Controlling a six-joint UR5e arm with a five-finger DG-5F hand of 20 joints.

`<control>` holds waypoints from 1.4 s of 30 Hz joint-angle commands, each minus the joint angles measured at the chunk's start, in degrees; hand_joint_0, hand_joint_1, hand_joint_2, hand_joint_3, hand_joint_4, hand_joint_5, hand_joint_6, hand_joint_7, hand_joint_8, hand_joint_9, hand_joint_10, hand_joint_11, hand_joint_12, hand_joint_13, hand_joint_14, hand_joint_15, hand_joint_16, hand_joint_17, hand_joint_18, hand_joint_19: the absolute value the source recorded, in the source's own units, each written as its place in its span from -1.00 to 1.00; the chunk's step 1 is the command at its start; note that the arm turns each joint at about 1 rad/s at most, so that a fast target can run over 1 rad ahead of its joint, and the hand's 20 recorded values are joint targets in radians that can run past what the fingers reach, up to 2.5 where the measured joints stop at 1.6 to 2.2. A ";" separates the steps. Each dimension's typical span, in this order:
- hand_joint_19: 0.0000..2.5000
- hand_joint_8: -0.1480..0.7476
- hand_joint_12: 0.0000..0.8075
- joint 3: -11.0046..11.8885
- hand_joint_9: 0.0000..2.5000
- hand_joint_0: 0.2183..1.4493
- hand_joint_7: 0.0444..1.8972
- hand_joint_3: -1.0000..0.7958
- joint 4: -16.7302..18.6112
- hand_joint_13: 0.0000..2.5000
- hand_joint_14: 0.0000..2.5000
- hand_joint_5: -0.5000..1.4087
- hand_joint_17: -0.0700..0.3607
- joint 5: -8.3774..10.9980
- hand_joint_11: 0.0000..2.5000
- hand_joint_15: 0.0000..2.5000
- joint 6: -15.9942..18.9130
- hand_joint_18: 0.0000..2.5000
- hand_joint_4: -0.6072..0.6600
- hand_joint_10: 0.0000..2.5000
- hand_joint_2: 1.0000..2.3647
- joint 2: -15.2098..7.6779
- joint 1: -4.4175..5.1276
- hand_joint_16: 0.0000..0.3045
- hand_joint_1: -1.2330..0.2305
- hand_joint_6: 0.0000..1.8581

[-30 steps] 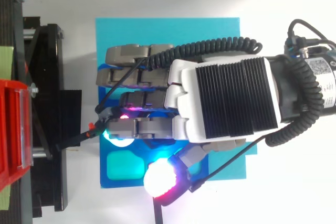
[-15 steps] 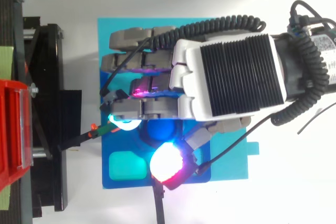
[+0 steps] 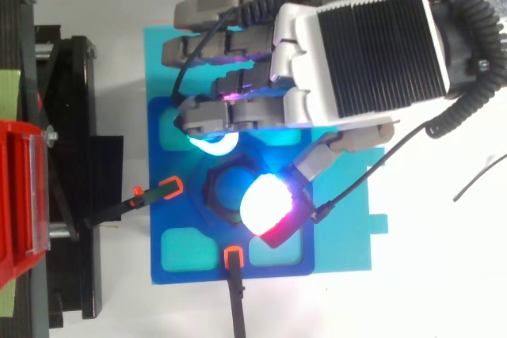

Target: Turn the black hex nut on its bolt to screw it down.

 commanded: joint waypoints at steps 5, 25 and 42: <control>-0.72 0.06 0.02 2.73 -0.18 -0.58 0.59 -0.44 -1.16 -0.53 -0.99 -0.47 -0.08 -2.67 -0.74 -0.83 0.09 -0.75 0.19 -0.99 -1.00 0.00 -1.00 -0.63 0.41 -0.44; -0.72 0.04 0.02 3.17 -0.17 -0.57 0.50 -0.44 3.41 -0.53 -0.99 -0.48 -0.09 1.02 -0.74 -0.84 0.00 -0.74 0.19 -0.99 -1.00 -1.94 4.36 -0.63 0.38 -0.46; -0.72 0.03 0.00 3.17 -0.15 -0.56 0.52 -0.44 1.21 -0.51 -0.99 -0.47 -0.10 4.10 -0.75 -0.84 0.00 -0.73 0.18 -0.99 -1.00 -1.94 6.65 -0.64 0.34 -0.46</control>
